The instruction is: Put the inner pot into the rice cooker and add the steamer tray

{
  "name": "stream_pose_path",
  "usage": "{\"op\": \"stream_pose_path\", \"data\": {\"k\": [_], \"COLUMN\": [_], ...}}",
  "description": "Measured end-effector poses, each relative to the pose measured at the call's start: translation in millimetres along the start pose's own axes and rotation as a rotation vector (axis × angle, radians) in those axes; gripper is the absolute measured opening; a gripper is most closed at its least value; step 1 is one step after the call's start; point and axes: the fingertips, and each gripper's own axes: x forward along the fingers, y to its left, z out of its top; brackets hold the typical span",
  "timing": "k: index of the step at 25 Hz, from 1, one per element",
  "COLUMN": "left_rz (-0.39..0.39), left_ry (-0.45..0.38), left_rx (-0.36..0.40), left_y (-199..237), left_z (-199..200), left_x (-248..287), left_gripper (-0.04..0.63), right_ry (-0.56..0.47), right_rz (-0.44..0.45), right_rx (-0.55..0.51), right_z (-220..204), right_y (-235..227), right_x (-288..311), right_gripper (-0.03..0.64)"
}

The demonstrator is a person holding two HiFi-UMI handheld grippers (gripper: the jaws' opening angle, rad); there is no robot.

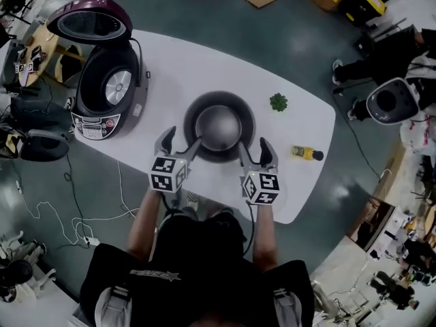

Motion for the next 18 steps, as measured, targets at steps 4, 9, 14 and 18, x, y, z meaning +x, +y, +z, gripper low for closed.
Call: {"op": "stream_pose_path", "data": {"k": [4, 9, 14, 18], "left_rz": [0.003, 0.037, 0.067, 0.086], "left_ry": [0.041, 0.058, 0.095, 0.101], "left_rx": [-0.004, -0.029, -0.017, 0.000], "left_y": [2.2, 9.1, 14.5, 17.2], "left_z": [-12.7, -19.9, -28.0, -29.8], "left_x": [14.5, 25.1, 29.7, 30.0], "left_gripper": [0.354, 0.353, 0.291, 0.211], "right_ry": [0.017, 0.038, 0.064, 0.080], "right_rz": [0.017, 0.047, 0.054, 0.040], "right_rx": [0.015, 0.011, -0.031, -0.058], "right_z": [-6.5, -11.5, -14.2, -16.6], "right_y": [-3.9, -5.5, -4.8, -6.4], "right_x": [11.5, 22.3, 28.9, 30.9], "right_gripper": [0.284, 0.284, 0.272, 0.187]}}
